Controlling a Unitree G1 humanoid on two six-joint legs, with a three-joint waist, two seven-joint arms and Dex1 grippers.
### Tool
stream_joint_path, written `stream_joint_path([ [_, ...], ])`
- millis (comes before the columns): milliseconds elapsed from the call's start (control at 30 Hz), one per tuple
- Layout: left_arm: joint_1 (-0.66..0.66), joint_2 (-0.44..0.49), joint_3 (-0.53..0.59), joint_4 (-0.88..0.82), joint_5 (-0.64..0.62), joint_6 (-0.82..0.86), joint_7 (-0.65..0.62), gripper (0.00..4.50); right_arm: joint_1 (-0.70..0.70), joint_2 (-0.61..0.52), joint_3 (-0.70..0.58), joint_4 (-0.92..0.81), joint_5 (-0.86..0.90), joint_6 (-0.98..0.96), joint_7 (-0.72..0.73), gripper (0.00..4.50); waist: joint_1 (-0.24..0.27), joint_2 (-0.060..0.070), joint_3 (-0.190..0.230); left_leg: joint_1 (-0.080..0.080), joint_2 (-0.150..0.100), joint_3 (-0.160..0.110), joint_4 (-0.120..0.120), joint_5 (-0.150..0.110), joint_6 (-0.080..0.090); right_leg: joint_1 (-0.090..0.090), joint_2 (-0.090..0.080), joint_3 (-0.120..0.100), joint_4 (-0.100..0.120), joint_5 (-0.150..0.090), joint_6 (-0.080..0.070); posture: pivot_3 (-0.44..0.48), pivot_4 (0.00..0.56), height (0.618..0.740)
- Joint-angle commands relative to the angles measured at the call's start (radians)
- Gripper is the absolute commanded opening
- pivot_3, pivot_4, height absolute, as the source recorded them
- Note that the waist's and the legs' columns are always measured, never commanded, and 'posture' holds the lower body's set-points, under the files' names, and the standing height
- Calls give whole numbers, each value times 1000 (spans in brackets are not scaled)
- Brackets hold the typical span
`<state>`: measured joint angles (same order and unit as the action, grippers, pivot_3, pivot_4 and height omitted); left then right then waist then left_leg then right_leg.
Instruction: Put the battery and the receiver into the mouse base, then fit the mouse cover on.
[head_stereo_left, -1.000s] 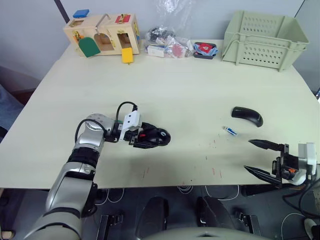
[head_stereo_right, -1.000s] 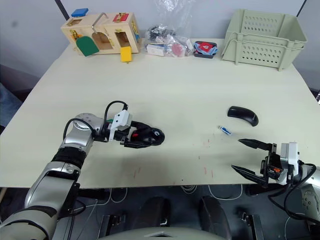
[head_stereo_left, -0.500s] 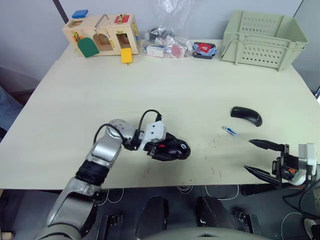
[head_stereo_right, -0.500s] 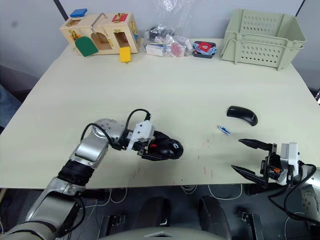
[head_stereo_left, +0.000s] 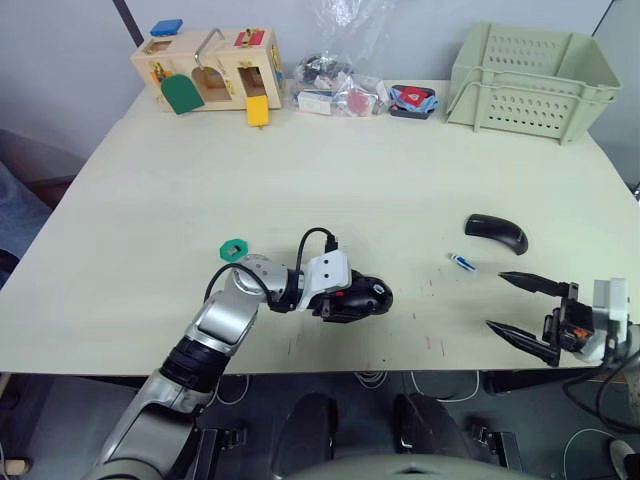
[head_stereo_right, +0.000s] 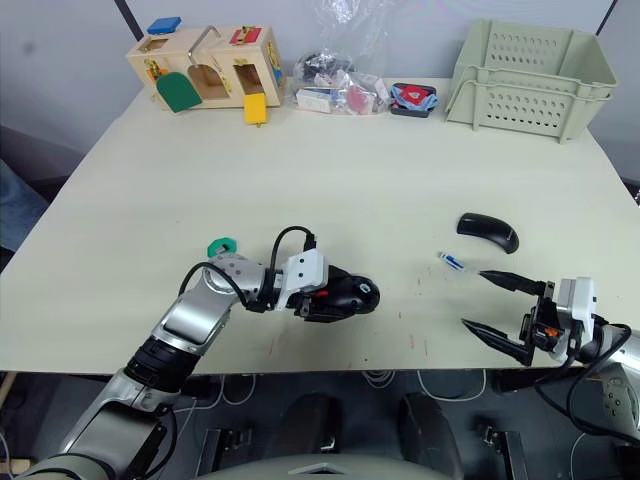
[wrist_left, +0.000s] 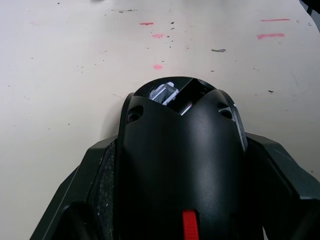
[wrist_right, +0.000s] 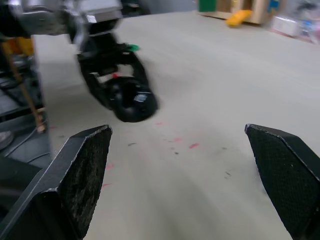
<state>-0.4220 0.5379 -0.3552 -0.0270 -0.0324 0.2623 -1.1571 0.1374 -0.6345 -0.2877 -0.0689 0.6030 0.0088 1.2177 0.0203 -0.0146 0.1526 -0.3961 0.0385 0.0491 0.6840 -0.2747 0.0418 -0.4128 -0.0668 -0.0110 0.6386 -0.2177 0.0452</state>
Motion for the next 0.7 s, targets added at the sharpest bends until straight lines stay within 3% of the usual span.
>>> stream_joint_path([
  [33,4,0,-41,29,34,9,15,2968,-12,-21,3,-55,-39,69,-101,4500,1,0,0,0,0,0,0,0,0,0,0,0,0,0,0,0,150,740],
  [333,-16,3,-59,42,39,57,15,2968,-139,13,82,-33,-205,214,-395,4500,2,1,-1,0,-1,0,0,0,0,0,0,0,0,0,0,0,150,740],
  [667,-46,6,-74,41,34,103,6,2968,-269,22,203,125,-315,268,-421,4500,4,2,-2,0,-1,1,0,0,0,1,0,0,0,0,0,0,150,740],
  [700,-46,7,-74,39,34,106,6,2968,-272,27,201,135,-319,259,-428,4247,3,2,-2,0,-1,1,0,0,0,1,0,0,0,0,0,0,150,740],
])
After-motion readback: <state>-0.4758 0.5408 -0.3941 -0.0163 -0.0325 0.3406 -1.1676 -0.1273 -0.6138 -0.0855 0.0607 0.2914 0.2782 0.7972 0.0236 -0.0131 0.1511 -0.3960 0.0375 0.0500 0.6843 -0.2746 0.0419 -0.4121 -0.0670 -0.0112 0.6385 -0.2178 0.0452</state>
